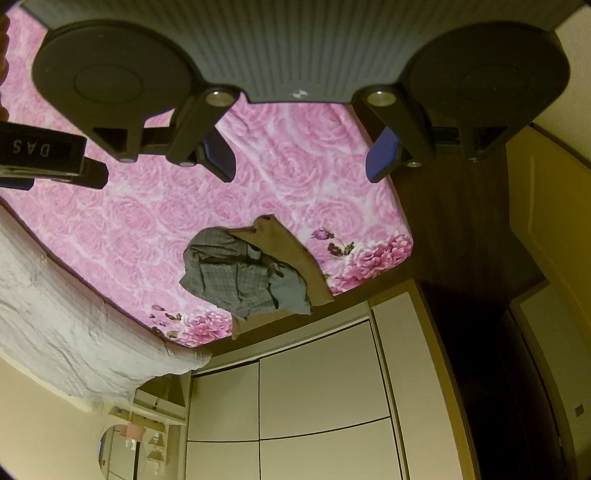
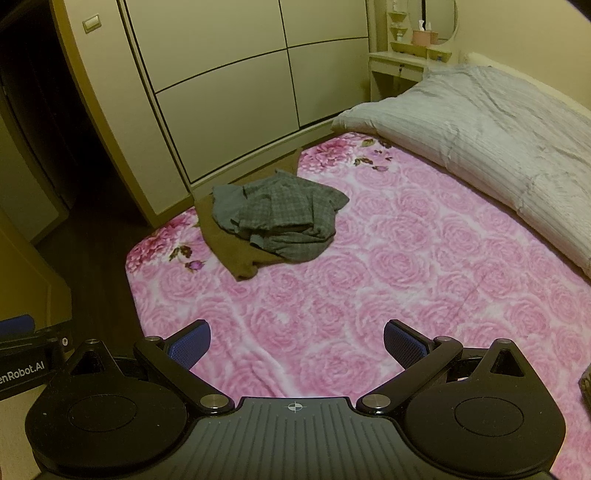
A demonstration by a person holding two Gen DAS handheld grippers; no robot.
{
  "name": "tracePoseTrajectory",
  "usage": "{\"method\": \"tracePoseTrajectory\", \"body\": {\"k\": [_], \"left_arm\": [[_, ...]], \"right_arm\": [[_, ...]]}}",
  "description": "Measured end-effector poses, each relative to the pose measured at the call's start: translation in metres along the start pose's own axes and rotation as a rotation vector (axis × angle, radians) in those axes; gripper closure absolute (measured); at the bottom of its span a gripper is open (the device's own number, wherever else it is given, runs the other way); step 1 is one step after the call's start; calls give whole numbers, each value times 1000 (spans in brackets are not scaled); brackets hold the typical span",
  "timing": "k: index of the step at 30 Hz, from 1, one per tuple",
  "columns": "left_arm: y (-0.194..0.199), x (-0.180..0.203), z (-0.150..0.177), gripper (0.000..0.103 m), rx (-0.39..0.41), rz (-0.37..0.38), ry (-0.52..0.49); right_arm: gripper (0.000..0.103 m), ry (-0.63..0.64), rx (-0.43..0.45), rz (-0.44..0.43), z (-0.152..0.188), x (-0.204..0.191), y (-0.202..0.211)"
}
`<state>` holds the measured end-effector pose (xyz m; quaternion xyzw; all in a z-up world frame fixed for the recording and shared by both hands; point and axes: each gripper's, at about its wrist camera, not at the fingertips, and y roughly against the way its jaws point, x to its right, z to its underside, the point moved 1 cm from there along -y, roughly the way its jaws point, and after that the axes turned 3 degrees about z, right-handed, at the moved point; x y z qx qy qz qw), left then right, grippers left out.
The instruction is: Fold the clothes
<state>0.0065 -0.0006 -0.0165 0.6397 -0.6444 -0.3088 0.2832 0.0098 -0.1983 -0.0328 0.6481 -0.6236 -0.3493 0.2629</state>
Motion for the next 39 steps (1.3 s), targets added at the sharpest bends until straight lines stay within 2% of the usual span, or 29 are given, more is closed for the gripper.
{"method": "tracePoseTrajectory", "body": {"k": [10, 21, 29, 39], "left_arm": [[-5, -1, -6, 28, -14, -11, -14], [-23, -4, -19, 28, -32, 15, -32], [-52, -7, -37, 28, -54, 63, -76], [-114, -29, -70, 28, -103, 103, -126]], "right_arm": [[1, -7, -9, -10, -4, 3, -6], [1, -19, -25, 15, -11, 0, -18], [1, -56, -40, 57, -21, 0, -37], [1, -117, -83, 72, -42, -14, -86]]}}
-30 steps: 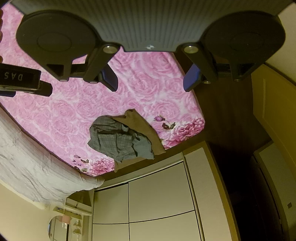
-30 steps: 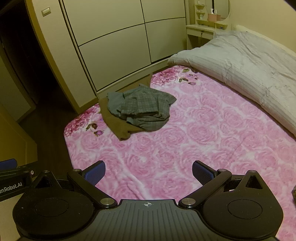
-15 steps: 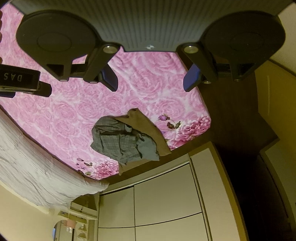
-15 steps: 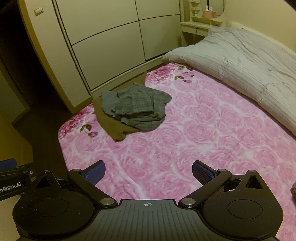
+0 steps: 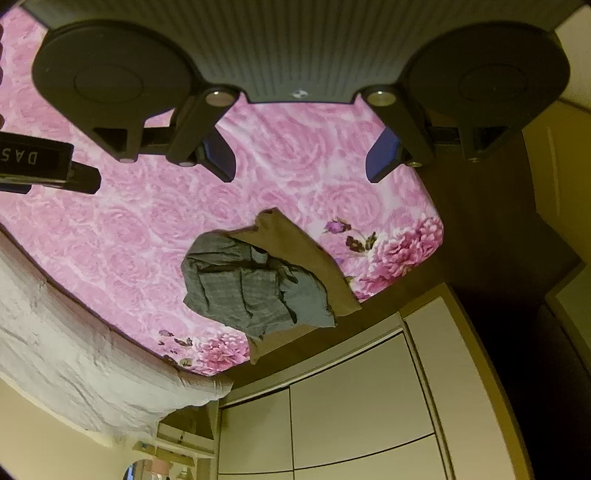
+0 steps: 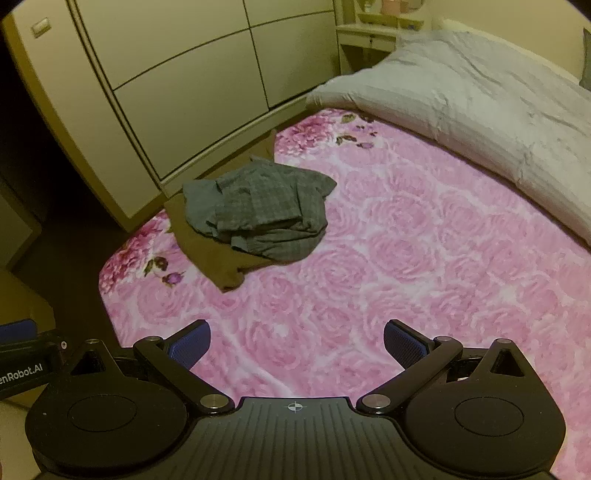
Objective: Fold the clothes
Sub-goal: 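Lower the right tool onto the grey plaid garment and close on it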
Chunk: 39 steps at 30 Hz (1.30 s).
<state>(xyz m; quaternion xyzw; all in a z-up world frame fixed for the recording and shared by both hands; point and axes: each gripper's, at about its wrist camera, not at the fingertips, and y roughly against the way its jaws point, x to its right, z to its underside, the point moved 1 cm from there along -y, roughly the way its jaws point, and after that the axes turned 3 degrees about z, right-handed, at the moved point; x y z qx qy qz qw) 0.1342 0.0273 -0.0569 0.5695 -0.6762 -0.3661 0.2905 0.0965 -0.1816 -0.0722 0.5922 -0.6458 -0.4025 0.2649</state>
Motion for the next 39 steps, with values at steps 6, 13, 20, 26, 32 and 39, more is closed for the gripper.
{"method": "tracePoseTrajectory", "body": {"k": [6, 13, 20, 26, 32, 39], "left_arm": [[-51, -23, -30, 28, -47, 29, -38], [-119, -48, -69, 29, -117, 89, -85], [-184, -59, -113, 29, -169, 155, -131], [-229, -58, -146, 30, -195, 202, -165], [-274, -53, -173, 30, -225, 235, -192], [-324, -46, -194, 30, -269, 243, -203]], "right_arm": [[1, -124, -40, -27, -18, 0, -46], [1, -410, -133, -94, -40, 12, -116], [1, -579, -147, -84, -58, 15, -159], [14, -771, -163, -137, -66, 23, -197], [35, -1002, -158, -229, -72, 32, -247], [35, -1218, -143, -293, -70, 41, -297]]}}
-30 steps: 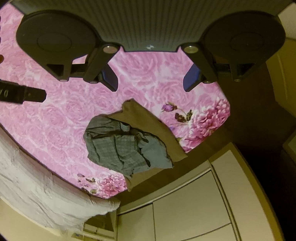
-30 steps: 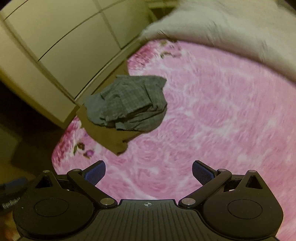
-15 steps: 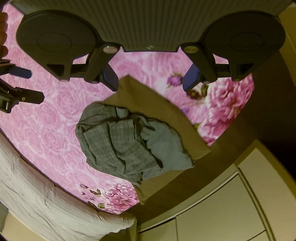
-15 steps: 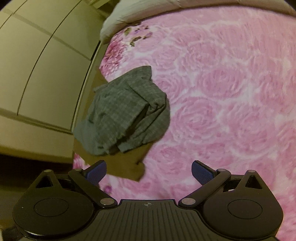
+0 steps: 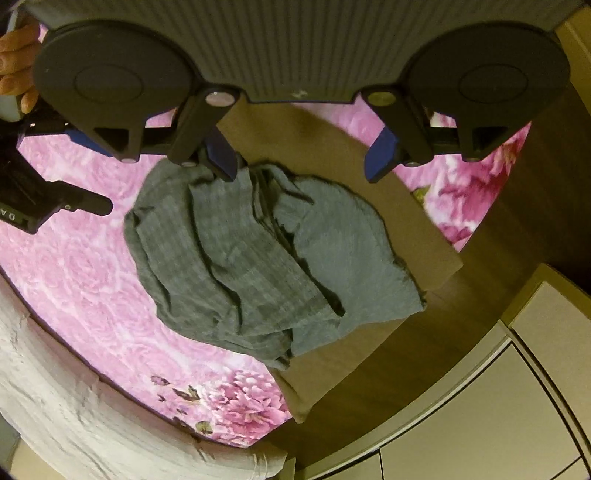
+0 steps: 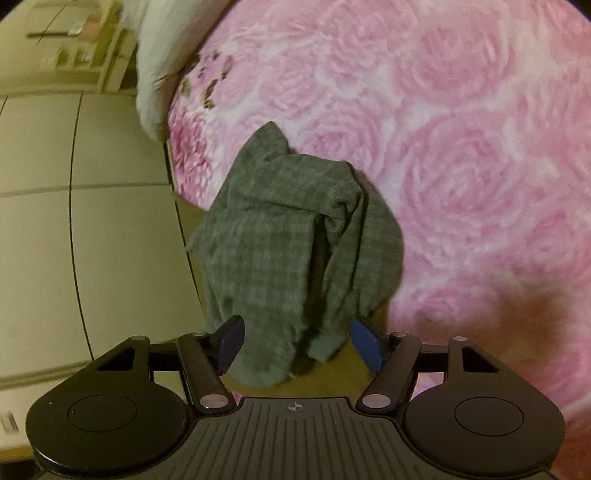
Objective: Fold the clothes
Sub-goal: 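Lower the right tool onto the grey plaid garment and close on it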
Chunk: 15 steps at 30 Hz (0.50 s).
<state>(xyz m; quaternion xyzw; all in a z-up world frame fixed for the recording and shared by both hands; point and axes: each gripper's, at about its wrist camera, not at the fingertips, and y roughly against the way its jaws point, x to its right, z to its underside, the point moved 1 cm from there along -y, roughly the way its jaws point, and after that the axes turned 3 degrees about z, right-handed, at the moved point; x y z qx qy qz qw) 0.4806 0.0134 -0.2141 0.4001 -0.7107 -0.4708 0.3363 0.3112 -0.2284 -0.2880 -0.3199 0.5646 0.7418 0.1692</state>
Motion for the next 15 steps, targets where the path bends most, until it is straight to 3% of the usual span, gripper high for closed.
{"method": "tracePoseTrajectory", "body": {"k": [2, 4, 8, 9, 10, 12, 15], "left_arm": [[-9, -2, -8, 30, -7, 3, 3], [-15, -4, -14, 30, -13, 2, 9], [-24, -8, -19, 30, -24, -5, 23], [-25, -8, -19, 30, -26, -8, 25], [-24, -9, -19, 30, -28, -11, 26], [-23, -9, -18, 30, -29, -16, 28], [-12, -9, -15, 30, -16, -20, 33]], "right_arm": [[36, -21, 0, -12, -4, 0, -13], [48, -23, -4, -12, -7, -1, -26], [53, -19, -18, -5, -11, -1, -53], [65, -17, -26, -2, -11, 0, -59], [93, -14, -31, -6, -11, 1, -63], [103, 2, -31, -41, -11, 2, -63], [103, 102, 13, -112, -9, -10, -41]]}}
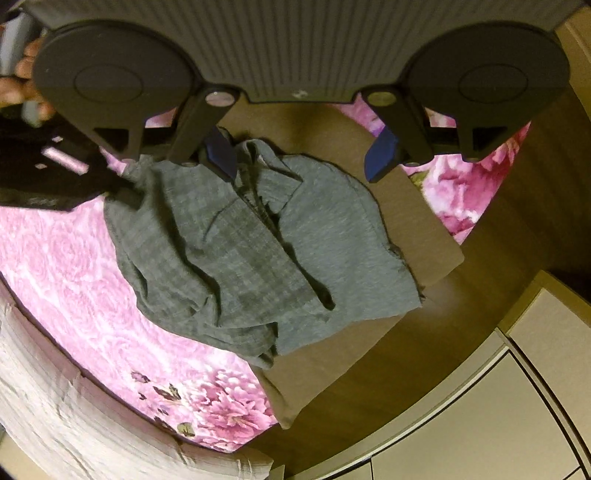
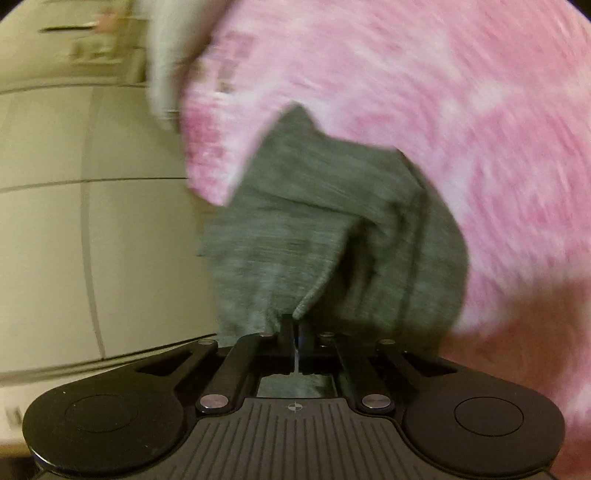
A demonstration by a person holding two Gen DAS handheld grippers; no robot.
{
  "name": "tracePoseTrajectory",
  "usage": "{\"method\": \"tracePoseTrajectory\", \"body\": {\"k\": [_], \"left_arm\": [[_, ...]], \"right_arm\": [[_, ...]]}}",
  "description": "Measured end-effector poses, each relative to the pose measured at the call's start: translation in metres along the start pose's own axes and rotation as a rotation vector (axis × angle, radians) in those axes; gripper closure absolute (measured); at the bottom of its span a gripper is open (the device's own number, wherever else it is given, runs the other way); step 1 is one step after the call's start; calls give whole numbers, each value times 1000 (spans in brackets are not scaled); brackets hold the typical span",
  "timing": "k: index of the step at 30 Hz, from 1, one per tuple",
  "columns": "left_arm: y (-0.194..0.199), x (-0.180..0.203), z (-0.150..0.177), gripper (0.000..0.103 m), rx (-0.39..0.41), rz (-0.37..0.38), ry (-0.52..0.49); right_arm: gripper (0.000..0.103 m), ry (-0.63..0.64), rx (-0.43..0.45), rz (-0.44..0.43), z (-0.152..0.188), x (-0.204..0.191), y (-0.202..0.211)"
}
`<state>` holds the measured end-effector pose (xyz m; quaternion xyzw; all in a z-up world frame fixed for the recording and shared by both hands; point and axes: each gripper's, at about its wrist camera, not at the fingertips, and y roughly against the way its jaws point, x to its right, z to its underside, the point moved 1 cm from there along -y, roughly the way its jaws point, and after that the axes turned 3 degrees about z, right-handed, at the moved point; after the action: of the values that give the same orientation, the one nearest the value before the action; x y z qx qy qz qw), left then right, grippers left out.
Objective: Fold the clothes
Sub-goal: 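Lower the right tool onto the grey plaid garment and close on it, then lift the grey plaid garment with the right tool and drop it on the bed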
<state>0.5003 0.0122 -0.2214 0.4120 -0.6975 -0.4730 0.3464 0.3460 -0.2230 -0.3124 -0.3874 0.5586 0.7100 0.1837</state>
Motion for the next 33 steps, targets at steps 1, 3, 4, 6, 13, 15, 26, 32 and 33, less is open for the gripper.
{"method": "tracePoseTrajectory", "body": {"k": [1, 3, 4, 6, 13, 15, 26, 32, 33], "left_arm": [[6, 1, 1, 30, 8, 0, 0], [18, 2, 5, 30, 27, 0, -1], [25, 4, 6, 30, 38, 1, -3], [40, 10, 10, 30, 61, 3, -11], [104, 52, 39, 30, 169, 42, -69], [123, 67, 49, 30, 200, 60, -91], [210, 171, 143, 30, 289, 160, -210], [230, 239, 212, 30, 263, 221, -284], [231, 251, 224, 30, 255, 227, -298]], "right_arm": [[103, 41, 22, -30, -1, -8, 11], [103, 121, 73, -83, -3, -25, 39], [103, 166, 103, -111, -4, -34, 55], [103, 254, 167, -167, -5, -52, 90], [103, 431, 400, -350, 2, -90, 227], [103, 444, 449, -395, 4, -92, 265], [103, 513, 647, -422, 24, -63, 476], [103, 507, 571, -229, 49, -3, 551], [87, 492, 522, -163, 51, 12, 554]]}}
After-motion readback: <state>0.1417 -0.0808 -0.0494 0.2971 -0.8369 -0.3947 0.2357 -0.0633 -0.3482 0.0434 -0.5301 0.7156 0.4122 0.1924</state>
